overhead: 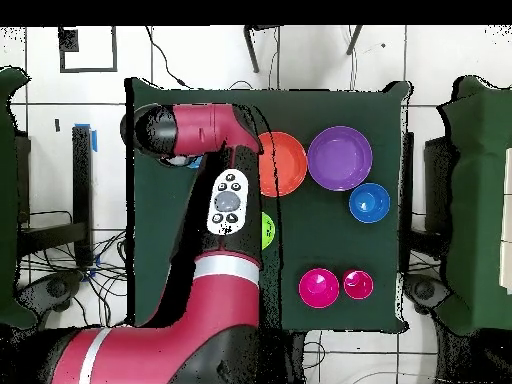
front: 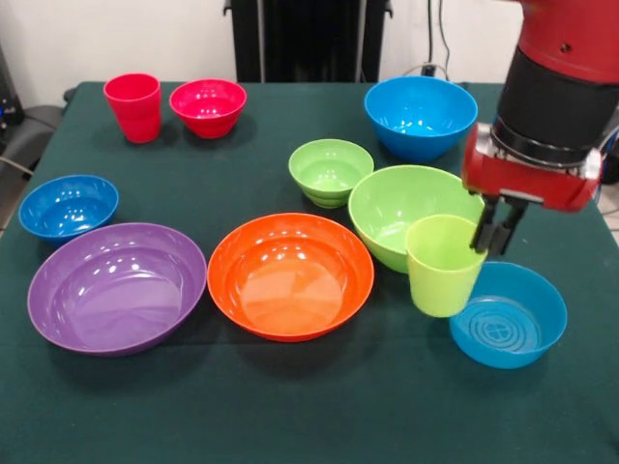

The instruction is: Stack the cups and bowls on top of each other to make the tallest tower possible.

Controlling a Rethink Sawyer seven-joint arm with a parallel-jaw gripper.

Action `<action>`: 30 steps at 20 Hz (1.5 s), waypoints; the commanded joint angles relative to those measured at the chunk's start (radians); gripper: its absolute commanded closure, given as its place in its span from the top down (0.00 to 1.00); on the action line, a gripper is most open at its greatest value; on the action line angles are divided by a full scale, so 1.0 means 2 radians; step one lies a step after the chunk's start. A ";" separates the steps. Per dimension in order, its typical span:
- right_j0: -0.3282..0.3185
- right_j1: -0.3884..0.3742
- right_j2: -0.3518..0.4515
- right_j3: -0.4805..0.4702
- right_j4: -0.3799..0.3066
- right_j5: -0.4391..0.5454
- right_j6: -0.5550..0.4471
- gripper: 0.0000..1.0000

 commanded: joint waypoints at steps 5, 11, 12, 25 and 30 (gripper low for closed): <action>0.021 0.034 0.012 -0.061 0.030 0.060 0.111 0.00; 0.025 0.038 0.008 -0.062 0.042 0.056 0.109 0.00; 0.026 0.039 0.007 -0.063 0.044 0.057 0.109 0.00; 0.035 0.046 -0.011 -0.072 0.059 0.070 0.107 0.00; 0.044 0.049 -0.027 -0.067 0.061 0.071 0.117 0.00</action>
